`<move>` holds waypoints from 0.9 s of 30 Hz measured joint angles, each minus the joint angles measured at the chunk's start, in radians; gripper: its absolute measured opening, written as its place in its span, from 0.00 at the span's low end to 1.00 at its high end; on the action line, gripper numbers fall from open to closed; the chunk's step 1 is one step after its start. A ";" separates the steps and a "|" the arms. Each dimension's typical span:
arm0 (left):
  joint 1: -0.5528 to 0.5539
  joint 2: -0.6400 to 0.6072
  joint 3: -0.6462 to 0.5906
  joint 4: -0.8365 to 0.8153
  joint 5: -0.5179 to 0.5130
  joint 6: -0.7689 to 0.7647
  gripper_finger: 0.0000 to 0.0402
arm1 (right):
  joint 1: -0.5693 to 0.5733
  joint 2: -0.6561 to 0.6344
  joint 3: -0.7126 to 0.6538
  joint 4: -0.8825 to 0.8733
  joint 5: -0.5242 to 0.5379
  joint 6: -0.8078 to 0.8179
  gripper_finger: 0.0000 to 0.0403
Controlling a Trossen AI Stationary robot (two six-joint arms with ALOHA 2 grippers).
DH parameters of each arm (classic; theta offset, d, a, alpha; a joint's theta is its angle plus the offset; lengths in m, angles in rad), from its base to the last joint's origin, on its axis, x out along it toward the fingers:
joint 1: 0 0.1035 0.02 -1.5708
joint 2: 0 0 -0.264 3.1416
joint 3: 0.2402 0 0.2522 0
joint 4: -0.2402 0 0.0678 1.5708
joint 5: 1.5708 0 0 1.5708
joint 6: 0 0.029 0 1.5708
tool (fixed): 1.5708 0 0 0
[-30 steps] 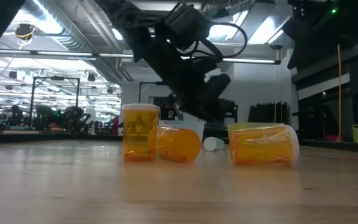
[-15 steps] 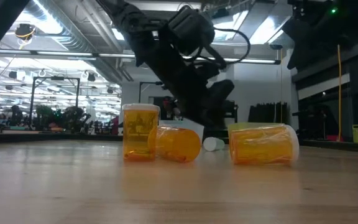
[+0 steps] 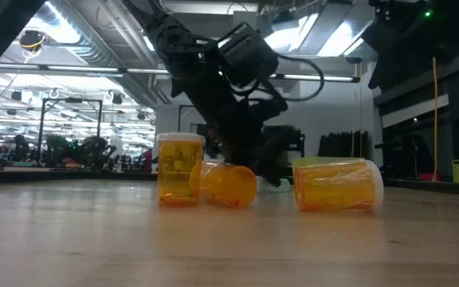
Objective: Pick and place medicine bottles into bin by pill shape (circle, oval)
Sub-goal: Put the small blue pill bottle into the transparent bin
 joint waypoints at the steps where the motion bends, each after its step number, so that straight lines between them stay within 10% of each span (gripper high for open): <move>1: 0.000 0.002 -0.001 -0.013 0.000 0.000 0.39 | 0.000 0.000 0.000 0.000 -0.001 0.000 0.39; 27: 0.000 -0.001 -0.001 -0.058 0.029 0.037 0.28 | 0.000 0.000 0.000 0.000 -0.001 -0.004 0.39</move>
